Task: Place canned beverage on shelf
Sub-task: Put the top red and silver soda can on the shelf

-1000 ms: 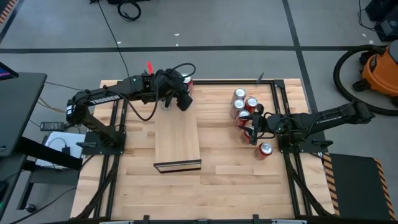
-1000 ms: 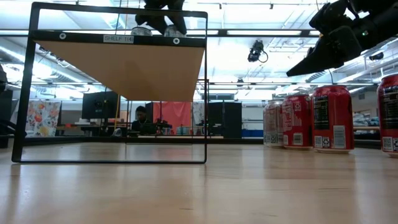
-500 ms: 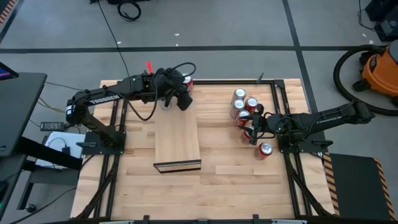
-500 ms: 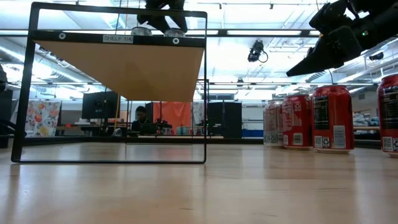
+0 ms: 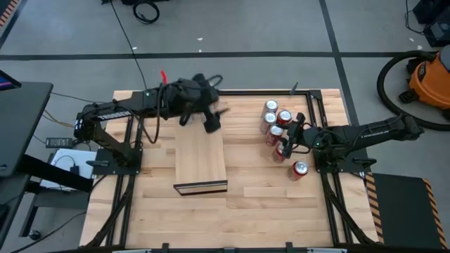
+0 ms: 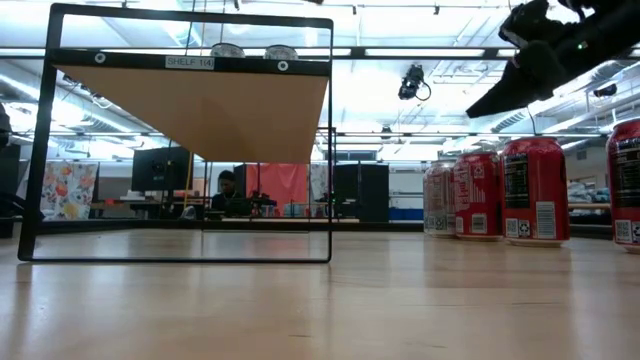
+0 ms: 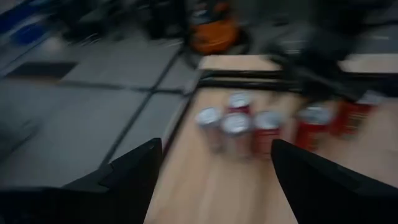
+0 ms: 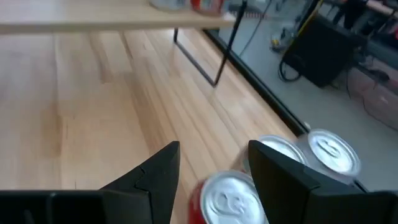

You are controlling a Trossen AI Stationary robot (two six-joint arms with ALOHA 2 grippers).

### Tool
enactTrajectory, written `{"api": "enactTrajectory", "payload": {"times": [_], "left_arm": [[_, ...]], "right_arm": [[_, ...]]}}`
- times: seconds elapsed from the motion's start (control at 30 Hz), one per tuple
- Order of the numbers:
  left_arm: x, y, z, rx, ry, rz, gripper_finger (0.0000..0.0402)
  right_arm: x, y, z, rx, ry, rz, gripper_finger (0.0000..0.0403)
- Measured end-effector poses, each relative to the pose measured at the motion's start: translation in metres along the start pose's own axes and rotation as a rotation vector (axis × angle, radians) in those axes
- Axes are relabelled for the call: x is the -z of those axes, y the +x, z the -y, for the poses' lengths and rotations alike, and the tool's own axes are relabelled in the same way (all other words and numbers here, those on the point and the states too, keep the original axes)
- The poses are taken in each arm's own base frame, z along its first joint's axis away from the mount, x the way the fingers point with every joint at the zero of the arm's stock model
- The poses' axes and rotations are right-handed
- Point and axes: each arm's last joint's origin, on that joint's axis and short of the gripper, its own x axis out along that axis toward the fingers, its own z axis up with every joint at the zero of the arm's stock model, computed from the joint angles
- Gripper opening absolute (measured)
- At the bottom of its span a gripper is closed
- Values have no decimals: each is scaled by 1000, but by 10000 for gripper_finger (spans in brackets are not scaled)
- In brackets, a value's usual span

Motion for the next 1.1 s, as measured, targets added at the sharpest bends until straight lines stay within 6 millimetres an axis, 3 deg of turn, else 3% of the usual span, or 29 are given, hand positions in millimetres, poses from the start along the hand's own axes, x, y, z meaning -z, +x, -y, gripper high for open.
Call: {"api": "enactTrajectory", "payload": {"times": [0.23,0.43,0.63,0.83,1.1], "left_arm": [[37,21,41,109,190,-62,305],[32,6,58,159,240,-4,283],[31,0,68,188,248,0,272],[31,-3,72,98,219,-6,272],[29,-12,70,58,183,-2,272]], "right_arm": [[-13,0,-5,-35,-6,-43,200],[-35,9,-1,46,-55,-88,207],[-54,31,8,53,-109,-164,239],[-62,53,26,172,34,-350,289],[-73,85,69,309,179,-394,326]]}}
